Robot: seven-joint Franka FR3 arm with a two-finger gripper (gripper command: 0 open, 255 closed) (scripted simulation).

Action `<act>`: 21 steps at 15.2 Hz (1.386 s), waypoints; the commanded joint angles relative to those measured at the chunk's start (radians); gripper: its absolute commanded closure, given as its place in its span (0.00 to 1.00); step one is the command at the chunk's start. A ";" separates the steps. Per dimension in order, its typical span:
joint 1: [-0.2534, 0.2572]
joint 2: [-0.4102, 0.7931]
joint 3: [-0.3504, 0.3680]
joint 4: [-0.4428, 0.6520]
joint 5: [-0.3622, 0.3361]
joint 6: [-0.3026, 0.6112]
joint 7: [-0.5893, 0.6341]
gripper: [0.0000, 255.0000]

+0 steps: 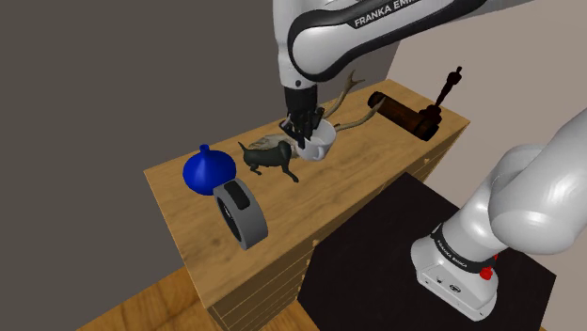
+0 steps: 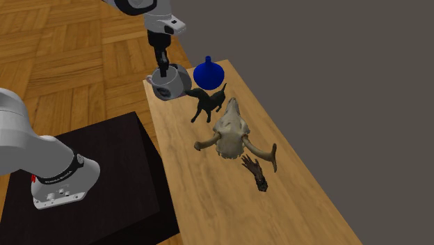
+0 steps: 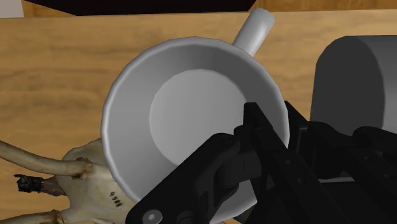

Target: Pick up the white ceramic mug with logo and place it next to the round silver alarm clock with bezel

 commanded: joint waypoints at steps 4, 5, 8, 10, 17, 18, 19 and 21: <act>0.002 0.029 0.003 -0.038 -0.003 0.067 0.007 1.00; 0.002 0.036 0.003 -0.044 -0.005 0.080 0.008 1.00; 0.002 0.059 0.004 -0.062 -0.009 0.121 0.011 1.00; 0.002 0.076 0.004 -0.073 -0.011 0.148 0.013 1.00; 0.003 0.140 0.004 -0.105 -0.024 0.242 0.023 1.00; 0.003 0.149 0.004 -0.108 -0.026 0.256 0.025 1.00; 0.003 0.160 0.004 -0.111 -0.029 0.269 0.026 1.00; 0.004 0.180 0.003 -0.117 -0.033 0.295 0.030 1.00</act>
